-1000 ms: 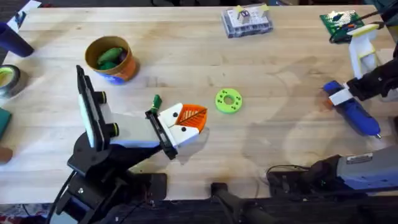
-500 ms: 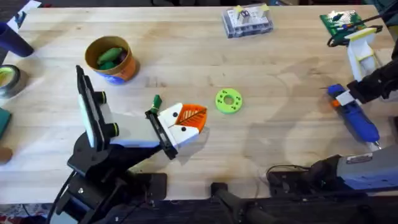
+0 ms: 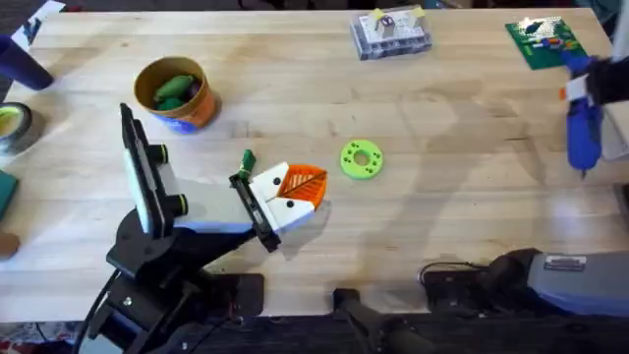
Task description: Pick up the gripper from the table and insert it into the empty holder that is missing its gripper. Then pick up a screw, insert it into the mounting hole, and use the screwdriver to tighten it. Finally, clean up the table by picking up the vegetable and placing it into the bucket.
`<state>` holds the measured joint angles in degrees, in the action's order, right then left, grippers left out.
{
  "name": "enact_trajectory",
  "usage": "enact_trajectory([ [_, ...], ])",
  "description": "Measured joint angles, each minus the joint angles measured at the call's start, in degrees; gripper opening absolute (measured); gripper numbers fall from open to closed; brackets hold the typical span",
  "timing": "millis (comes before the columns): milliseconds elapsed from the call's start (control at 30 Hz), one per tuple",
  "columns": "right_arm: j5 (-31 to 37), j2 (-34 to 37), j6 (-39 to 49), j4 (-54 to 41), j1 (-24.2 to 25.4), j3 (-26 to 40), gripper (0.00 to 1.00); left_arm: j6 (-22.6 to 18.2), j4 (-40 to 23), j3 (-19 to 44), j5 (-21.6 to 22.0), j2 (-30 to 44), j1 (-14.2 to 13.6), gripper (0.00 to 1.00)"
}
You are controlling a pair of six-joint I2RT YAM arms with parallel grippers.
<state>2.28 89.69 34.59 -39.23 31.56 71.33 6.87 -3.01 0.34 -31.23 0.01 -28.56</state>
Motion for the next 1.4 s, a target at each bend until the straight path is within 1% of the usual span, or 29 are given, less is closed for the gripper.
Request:
enact_trajectory([
  [167,-4.86,-9.66,-7.84,0.18,-0.01,0.81,0.025,0.00,0.00,0.00,0.01,0.00,0.01,0.015],
  [300,-7.84,-14.50,-12.44,0.00,-0.01,0.55,0.025,0.00,0.00,0.00,0.01,0.00,0.01,0.015],
  [400,-9.51,-18.11,-14.54,0.56,-0.01,-1.05,0.025,0.00,0.00,0.00,0.02,0.00,-0.01,0.015],
  [500,-11.64,-22.13,-16.15,1.85,-0.01,-4.44,0.025,0.00,0.00,0.00,0.03,0.00,0.00,0.015],
  [633,-14.93,-28.45,-19.32,6.05,-0.50,-11.20,0.025,0.00,0.00,0.00,0.04,0.00,0.01,0.015],
  [700,-15.99,-32.17,-21.67,9.48,-1.62,-15.19,0.025,0.00,0.00,0.00,0.10,0.00,-0.01,0.015],
  [767,-17.06,-36.15,-24.43,12.73,-3.75,-18.99,0.025,0.00,0.00,0.00,0.20,0.00,0.01,0.015],
  [900,-18.23,-42.85,-29.89,19.76,-11.03,-24.68,0.025,-0.01,0.00,0.00,0.38,0.00,0.00,0.015],
  [1000,-18.55,-45.67,-33.06,24.90,-18.46,-26.86,0.025,0.00,0.00,0.00,0.49,0.00,-0.01,0.015],
  [1233,-19.30,-46.28,-37.42,36.38,-38.34,-28.11,0.025,0.00,0.00,0.00,0.63,0.00,0.00,0.015],
  [1333,-19.56,-46.18,-37.98,42.41,-45.71,-28.21,0.025,0.00,0.00,0.00,0.64,0.00,0.00,0.015],
  [1400,-19.73,-46.18,-38.12,45.39,-49.59,-28.22,0.025,0.00,0.00,0.00,0.64,0.00,0.01,0.015],
])
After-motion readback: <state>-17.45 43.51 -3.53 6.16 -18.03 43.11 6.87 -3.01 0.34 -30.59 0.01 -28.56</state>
